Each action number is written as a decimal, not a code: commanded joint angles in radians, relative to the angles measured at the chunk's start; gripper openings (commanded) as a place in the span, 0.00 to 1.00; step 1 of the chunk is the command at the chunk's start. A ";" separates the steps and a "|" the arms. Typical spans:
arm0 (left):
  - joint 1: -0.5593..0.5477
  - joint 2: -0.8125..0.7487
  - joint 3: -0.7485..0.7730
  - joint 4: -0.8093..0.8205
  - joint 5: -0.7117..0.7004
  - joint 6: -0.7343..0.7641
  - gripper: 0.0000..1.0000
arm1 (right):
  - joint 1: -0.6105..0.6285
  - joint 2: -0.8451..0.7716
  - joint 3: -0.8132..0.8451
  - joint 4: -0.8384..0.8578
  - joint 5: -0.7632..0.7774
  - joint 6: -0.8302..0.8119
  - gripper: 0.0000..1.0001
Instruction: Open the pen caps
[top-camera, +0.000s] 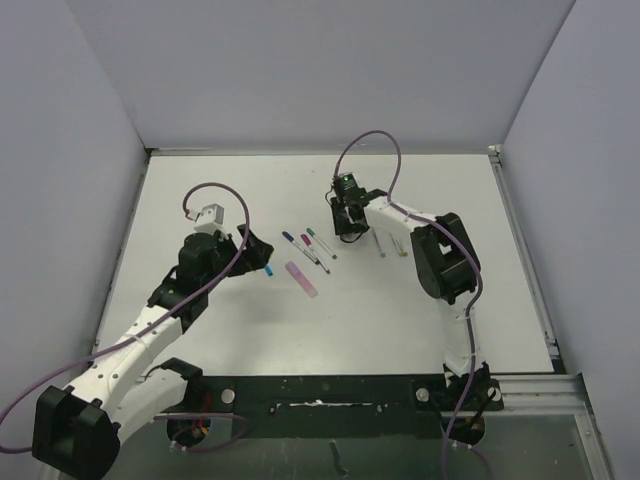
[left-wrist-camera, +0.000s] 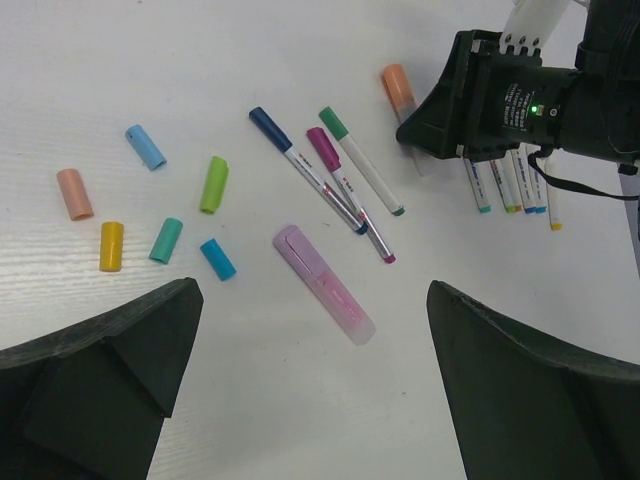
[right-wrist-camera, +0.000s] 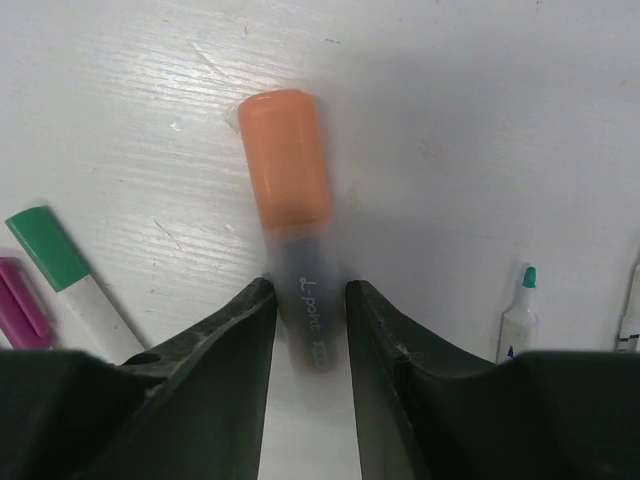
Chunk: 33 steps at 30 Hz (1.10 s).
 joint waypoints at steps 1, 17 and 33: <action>-0.004 0.016 0.008 0.082 0.015 -0.012 0.98 | -0.017 0.030 -0.033 -0.082 -0.018 -0.029 0.31; -0.005 0.201 0.049 0.241 0.131 -0.077 0.98 | 0.015 -0.304 -0.366 0.279 -0.105 -0.184 0.00; -0.117 0.424 0.117 0.454 0.135 -0.168 0.90 | 0.188 -0.643 -0.591 0.383 -0.221 -0.177 0.00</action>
